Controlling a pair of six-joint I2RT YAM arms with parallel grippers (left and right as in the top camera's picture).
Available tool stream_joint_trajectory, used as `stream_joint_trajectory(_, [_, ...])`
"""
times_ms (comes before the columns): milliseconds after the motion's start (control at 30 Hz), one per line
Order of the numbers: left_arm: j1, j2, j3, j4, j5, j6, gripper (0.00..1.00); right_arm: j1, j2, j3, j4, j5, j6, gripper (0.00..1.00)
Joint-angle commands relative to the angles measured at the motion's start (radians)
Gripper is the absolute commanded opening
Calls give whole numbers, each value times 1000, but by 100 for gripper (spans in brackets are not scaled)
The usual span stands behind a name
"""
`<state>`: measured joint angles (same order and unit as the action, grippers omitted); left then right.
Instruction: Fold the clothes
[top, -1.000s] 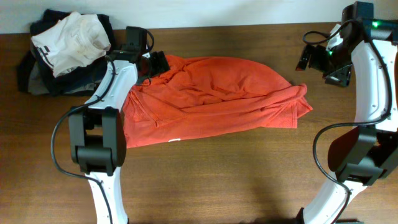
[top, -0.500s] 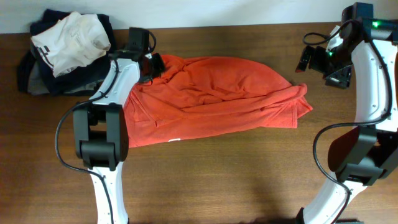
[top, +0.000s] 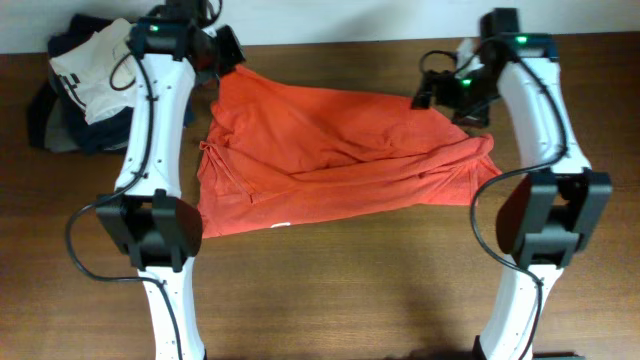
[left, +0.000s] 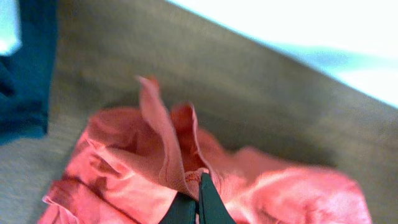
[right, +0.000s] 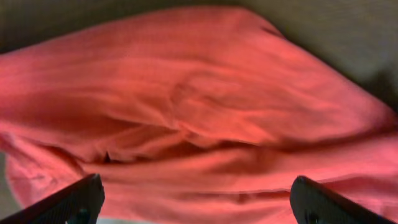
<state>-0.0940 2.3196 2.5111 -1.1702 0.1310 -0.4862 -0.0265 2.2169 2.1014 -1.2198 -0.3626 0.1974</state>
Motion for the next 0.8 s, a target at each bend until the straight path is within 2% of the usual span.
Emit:
stream_joint_trajectory(0, [55,-30,81,-36,-8,21,1,13,35,7,60,145,-10,99])
stream_joint_trajectory(233, [106,-55,81,-84,-9,21,0,6,140,7,135,179,-10,99])
stream_joint_trajectory(333, [105,-54,80,-105,-30,21,1,23,142,13,236,140,-71,100])
stream_joint_trajectory(400, [106,-54,80,-120,-50,21,0,35,147,13,251,186,-71,100])
stream_joint_trajectory(467, [105,-54,80,-125,-50,21,1,58,187,12,229,220,-113,96])
stream_joint_trajectory(567, [105,-54,80,-126,-50,21,0,72,225,11,195,290,-112,79])
stream_joint_trajectory(633, [105,-54,80,-125,-50,21,1,72,226,11,183,347,-112,52])
stream_joint_trajectory(667, [105,-54,80,-125,-50,21,1,72,226,12,185,349,-112,36])
stream_joint_trajectory(700, [105,-54,80,-125,-50,21,1,72,226,12,186,349,-112,26])
stream_joint_trajectory(733, [105,-54,80,-125,-50,21,1,72,226,12,185,349,-112,10])
stream_joint_trajectory(767, [105,-54,80,-125,-50,21,1,71,226,12,185,349,-112,4])
